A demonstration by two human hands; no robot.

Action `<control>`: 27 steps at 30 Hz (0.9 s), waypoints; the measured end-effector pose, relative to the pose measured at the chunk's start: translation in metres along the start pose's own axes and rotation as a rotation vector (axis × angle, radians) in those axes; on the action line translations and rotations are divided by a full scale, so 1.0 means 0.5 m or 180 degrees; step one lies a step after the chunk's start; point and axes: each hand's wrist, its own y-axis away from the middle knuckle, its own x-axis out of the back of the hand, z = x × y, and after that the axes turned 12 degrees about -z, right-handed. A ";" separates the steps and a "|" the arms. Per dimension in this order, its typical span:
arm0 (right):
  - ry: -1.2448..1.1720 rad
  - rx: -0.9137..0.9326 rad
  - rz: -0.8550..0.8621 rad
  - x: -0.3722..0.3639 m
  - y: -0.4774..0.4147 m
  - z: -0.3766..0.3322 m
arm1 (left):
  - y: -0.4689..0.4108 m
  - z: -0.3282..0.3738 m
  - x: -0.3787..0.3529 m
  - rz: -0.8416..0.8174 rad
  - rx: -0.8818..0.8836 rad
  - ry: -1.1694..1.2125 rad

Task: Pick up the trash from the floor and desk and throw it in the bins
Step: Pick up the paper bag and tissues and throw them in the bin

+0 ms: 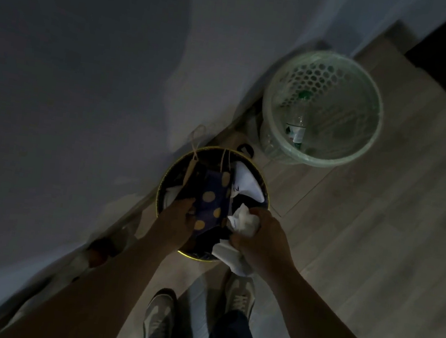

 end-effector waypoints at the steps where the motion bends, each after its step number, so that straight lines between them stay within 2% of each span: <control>1: -0.0028 0.0026 0.0017 -0.003 -0.007 -0.005 | 0.005 0.001 0.005 0.0011 -0.0030 0.0046; 5: -0.0141 0.0020 0.0045 -0.010 -0.018 -0.033 | 0.037 0.008 0.033 0.0011 -0.0082 0.0203; 9: -0.0023 -0.0055 0.0028 -0.008 -0.016 -0.051 | 0.064 0.009 0.062 0.0294 -0.0017 -0.0189; 12: 0.0105 -0.0129 -0.0039 -0.011 0.000 -0.062 | 0.084 0.010 0.079 0.0281 -0.0030 -0.0341; 17: 0.0715 -0.0230 -0.0109 -0.011 0.047 -0.088 | 0.142 0.027 0.104 0.0125 -0.0157 -0.0686; 21: 0.1087 -0.0070 -0.0160 0.003 0.113 -0.136 | 0.224 0.070 0.136 0.0053 -0.0370 -0.1040; 24: 0.1394 -0.0021 -0.0223 0.023 0.181 -0.178 | 0.288 0.117 0.177 0.0488 -0.0984 -0.1370; 25: 0.1511 0.0001 -0.0231 0.031 0.208 -0.193 | 0.311 0.138 0.195 0.0464 -0.1011 -0.1457; 27: 0.1728 0.0102 -0.0196 0.053 0.271 -0.228 | 0.374 0.192 0.230 0.0268 -0.0662 -0.1548</control>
